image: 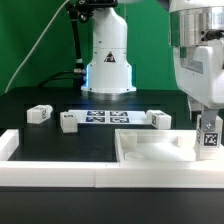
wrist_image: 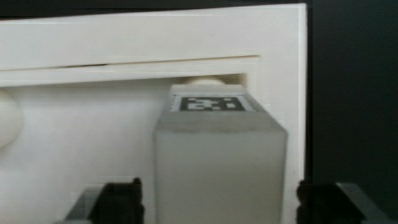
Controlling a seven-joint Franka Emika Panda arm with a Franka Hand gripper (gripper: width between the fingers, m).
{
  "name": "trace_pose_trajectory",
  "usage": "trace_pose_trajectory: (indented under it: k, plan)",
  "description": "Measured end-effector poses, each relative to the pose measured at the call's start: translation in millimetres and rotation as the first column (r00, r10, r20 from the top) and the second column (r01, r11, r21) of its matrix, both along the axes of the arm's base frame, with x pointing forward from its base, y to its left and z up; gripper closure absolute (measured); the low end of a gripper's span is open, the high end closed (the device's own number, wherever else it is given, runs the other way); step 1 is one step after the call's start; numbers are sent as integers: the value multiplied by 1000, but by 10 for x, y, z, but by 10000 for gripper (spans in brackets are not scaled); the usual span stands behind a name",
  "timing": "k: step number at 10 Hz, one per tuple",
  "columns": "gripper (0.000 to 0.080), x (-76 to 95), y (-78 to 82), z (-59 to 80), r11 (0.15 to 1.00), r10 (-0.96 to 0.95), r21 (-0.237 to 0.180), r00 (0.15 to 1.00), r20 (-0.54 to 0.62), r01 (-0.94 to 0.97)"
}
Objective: Assemble one leg
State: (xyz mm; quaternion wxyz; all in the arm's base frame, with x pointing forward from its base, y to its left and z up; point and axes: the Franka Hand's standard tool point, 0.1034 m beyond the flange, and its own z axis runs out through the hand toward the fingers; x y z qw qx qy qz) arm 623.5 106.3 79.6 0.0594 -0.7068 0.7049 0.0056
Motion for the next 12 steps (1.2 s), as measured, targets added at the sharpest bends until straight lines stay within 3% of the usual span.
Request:
trace_pose_trajectory:
  k: [1, 2, 5, 8, 10, 12]
  plan:
    - [271, -1, 10, 1, 1000, 24, -1, 1000, 2, -24]
    - [175, -2, 24, 1, 996, 87, -10, 996, 7, -87]
    - [151, -12, 112, 5, 913, 405, -59, 914, 19, -403]
    - [150, -18, 132, 3, 763, 644, -93, 765, 18, -640]
    - [150, -27, 175, 4, 618, 781, -131, 624, -7, -775]
    - [150, -36, 196, -2, 499, 862, -144, 507, -19, -855]
